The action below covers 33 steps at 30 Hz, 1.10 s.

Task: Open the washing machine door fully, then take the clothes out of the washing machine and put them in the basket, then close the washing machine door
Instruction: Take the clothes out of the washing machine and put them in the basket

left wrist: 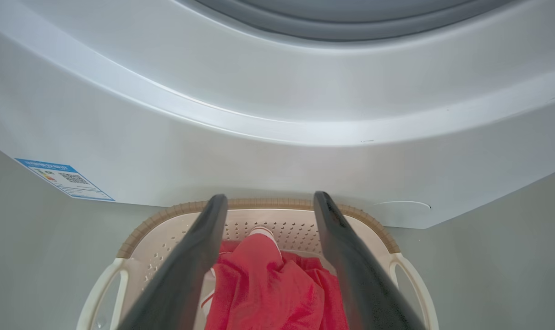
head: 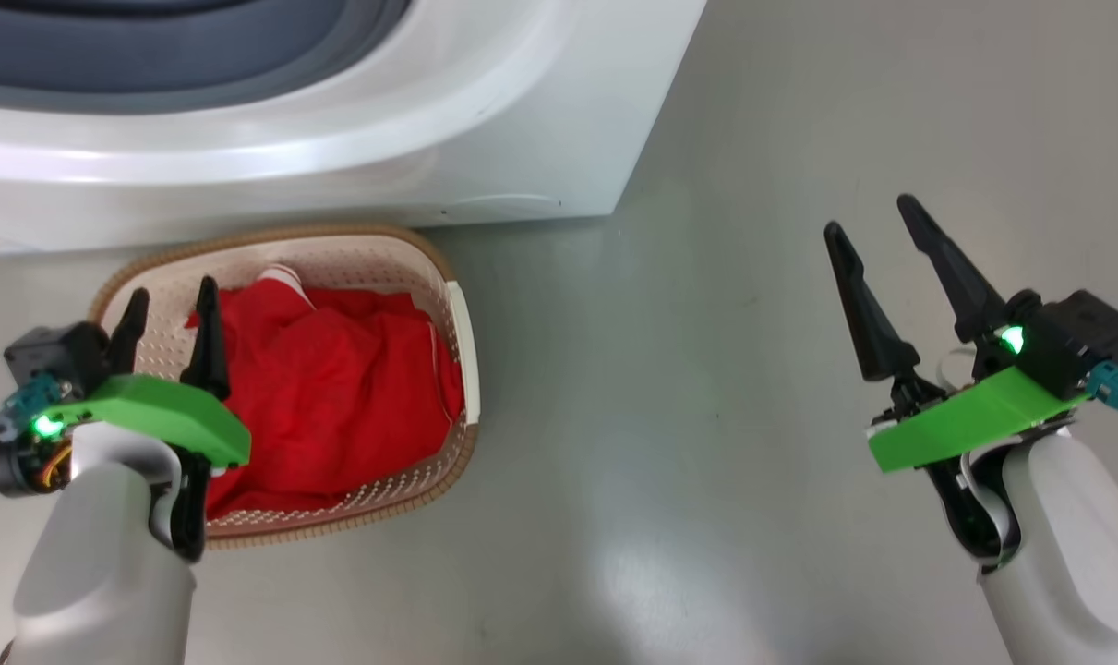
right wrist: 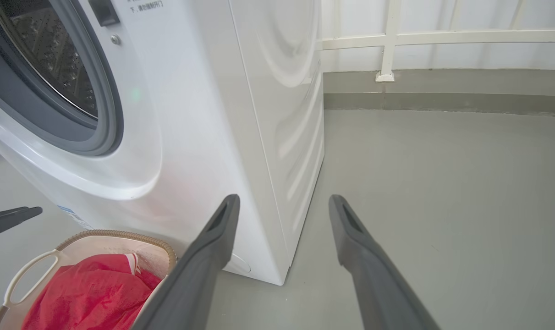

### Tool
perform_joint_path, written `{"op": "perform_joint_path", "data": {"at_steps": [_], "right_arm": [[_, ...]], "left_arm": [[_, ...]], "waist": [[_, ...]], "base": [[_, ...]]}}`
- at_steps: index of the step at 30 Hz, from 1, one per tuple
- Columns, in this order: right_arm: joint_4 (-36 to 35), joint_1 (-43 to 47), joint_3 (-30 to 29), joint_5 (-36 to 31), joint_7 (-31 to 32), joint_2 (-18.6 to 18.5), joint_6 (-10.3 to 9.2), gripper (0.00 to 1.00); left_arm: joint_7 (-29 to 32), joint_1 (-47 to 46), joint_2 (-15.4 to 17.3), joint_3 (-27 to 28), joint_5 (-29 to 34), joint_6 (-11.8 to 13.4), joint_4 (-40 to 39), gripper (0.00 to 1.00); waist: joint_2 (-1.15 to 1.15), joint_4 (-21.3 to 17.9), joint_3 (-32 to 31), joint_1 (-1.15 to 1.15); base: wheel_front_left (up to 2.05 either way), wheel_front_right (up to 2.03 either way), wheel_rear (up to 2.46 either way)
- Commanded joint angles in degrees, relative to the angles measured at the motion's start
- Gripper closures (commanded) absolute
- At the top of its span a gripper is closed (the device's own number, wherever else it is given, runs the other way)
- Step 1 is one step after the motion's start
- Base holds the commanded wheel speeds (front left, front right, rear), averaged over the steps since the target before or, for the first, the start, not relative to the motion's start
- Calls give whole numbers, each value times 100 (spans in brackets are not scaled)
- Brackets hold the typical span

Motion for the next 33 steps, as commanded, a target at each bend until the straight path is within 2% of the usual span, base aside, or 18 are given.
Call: {"op": "perform_joint_path", "data": {"at_steps": [1,16,33], "right_arm": [[-106,276,77,9,-43,-33,9,0],[-98,845,-67,63,-43,-17,9,0],[-154,1535,-274,127,-43,-31,9,0]], "left_arm": [[-70,274,204,237,168,-17,-279,0],[-70,1619,86,878,622,-17,-2192,0],[-70,2988,31,1049,785,-18,-3598,0]], "waist": [[0,9,-169,0],[0,0,-1077,0],[0,-99,-1801,0]], "base": [[0,0,0],[0,0,0],[0,0,0]]}}
